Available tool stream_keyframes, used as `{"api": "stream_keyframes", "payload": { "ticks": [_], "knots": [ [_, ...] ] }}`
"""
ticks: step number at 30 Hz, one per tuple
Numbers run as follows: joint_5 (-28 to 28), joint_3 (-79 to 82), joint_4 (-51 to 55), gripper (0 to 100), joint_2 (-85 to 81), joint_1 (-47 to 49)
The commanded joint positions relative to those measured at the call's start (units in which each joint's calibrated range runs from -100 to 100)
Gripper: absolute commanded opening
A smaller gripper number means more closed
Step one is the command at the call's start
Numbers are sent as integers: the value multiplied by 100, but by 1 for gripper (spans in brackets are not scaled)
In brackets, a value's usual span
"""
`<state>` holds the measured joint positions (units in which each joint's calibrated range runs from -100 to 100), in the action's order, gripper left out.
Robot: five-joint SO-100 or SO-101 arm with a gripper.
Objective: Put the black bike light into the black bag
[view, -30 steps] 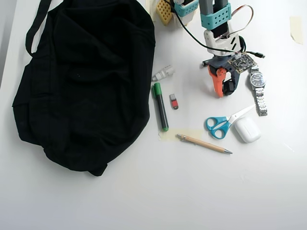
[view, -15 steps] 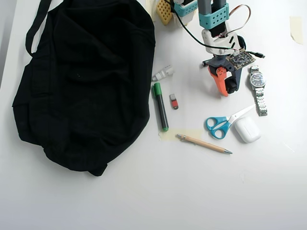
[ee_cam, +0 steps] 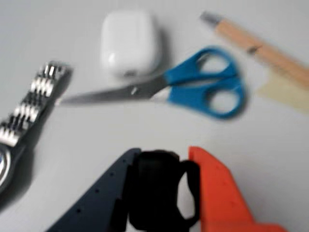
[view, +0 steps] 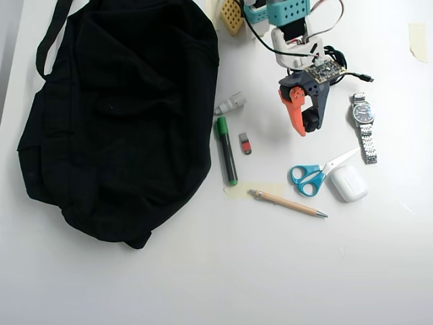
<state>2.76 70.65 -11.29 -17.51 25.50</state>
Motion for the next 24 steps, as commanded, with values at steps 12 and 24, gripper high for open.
{"api": "stream_keyframes", "payload": {
  "ticks": [12, 24],
  "knots": [
    [479, -2653, 6185, 2, -2755, -1339],
    [872, -2752, 5970, 2, -2489, -3657]
  ]
}}
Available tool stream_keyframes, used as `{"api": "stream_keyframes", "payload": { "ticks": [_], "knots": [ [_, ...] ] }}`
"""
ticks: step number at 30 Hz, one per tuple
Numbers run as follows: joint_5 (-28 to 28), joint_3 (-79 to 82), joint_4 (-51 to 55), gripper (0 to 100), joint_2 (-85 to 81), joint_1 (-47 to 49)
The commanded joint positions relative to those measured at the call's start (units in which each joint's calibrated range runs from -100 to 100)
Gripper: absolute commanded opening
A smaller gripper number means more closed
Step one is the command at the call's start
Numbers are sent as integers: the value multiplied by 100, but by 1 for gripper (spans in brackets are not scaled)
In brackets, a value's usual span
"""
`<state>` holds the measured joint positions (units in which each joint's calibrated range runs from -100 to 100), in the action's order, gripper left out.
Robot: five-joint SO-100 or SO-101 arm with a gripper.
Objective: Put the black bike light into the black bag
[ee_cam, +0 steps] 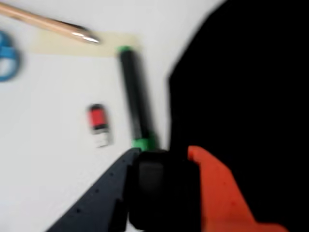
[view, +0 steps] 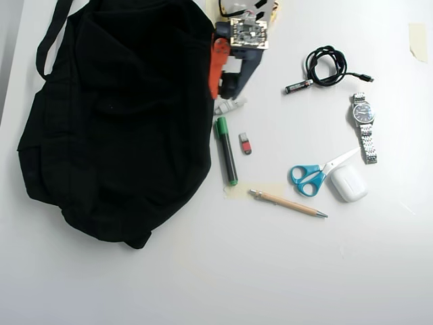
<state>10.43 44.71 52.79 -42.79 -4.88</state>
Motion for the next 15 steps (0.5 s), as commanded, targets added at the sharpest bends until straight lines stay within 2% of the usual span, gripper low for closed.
{"api": "stream_keyframes", "payload": {
  "ticks": [1, 6, 12, 15],
  "knots": [
    [111, -86, -602, 2, 63, -776],
    [378, 354, -1231, 2, 146, -1457],
    [604, 462, -1300, 2, 162, -2541],
    [609, 1441, -2454, 2, 162, -3080]
  ]
}}
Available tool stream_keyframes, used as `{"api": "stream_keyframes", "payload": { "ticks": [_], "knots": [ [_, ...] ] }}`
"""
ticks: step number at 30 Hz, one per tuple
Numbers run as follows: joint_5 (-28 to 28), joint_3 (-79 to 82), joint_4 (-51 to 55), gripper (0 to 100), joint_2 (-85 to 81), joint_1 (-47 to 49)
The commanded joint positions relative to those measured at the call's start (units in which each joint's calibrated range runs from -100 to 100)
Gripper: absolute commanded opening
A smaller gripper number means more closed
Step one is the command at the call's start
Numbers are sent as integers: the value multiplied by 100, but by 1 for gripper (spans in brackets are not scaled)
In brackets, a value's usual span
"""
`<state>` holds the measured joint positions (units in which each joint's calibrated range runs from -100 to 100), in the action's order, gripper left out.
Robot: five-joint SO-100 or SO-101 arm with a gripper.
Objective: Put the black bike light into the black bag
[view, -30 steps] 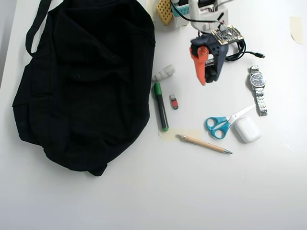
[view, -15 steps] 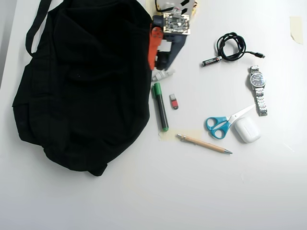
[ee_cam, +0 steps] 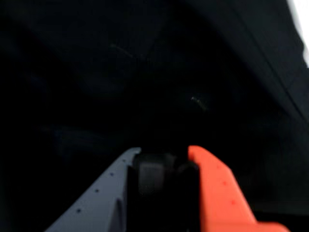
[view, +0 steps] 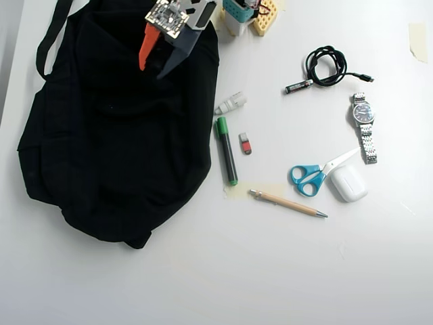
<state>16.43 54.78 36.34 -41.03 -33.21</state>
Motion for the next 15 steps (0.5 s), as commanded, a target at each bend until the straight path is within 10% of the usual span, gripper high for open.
{"api": "stream_keyframes", "payload": {
  "ticks": [1, 10, 15],
  "knots": [
    [3, 686, -1274, 2, -13, -299],
    [-65, -2100, -2988, 3, 4278, 195],
    [-65, -2055, -2653, 33, 4261, 412]
  ]
}}
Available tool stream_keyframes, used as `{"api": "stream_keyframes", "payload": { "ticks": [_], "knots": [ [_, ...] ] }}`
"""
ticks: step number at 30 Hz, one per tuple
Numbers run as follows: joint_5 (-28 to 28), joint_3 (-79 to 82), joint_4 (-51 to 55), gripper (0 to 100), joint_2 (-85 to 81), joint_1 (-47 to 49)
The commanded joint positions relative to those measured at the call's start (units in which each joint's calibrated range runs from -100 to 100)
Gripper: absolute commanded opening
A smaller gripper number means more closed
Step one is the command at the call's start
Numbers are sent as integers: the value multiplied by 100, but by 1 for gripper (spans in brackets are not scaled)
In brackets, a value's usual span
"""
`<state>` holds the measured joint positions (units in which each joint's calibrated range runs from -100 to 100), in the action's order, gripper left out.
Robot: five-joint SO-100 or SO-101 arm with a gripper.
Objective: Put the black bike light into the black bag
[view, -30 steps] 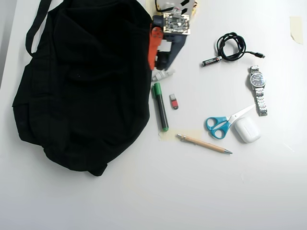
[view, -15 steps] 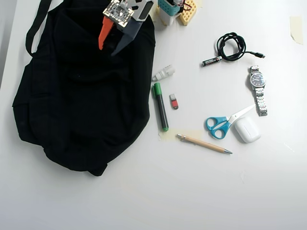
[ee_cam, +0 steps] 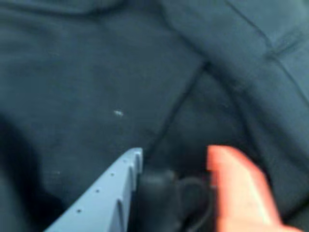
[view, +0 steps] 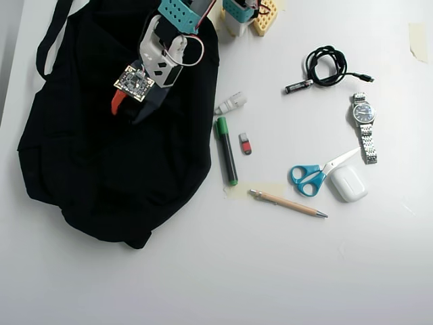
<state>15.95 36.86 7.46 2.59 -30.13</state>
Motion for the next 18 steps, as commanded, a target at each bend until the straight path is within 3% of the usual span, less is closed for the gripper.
{"api": "stream_keyframes", "payload": {
  "ticks": [1, 3, 6, 9, 10, 13, 14, 18],
  "knots": [
    [-16, -308, 572, 40, -126, 141],
    [-95, -263, 1055, 52, -516, 268],
    [-195, -272, 2760, 40, -2624, 919],
    [-1075, -191, 4638, 36, -4964, 2100],
    [-1301, -2, 4956, 30, -5810, 2467],
    [-1479, 1381, 5301, 2, -8275, 3604],
    [-1479, 1965, 5241, 2, -9022, 4187],
    [-1479, 2954, 4457, 2, -9736, 4771]
  ]
}}
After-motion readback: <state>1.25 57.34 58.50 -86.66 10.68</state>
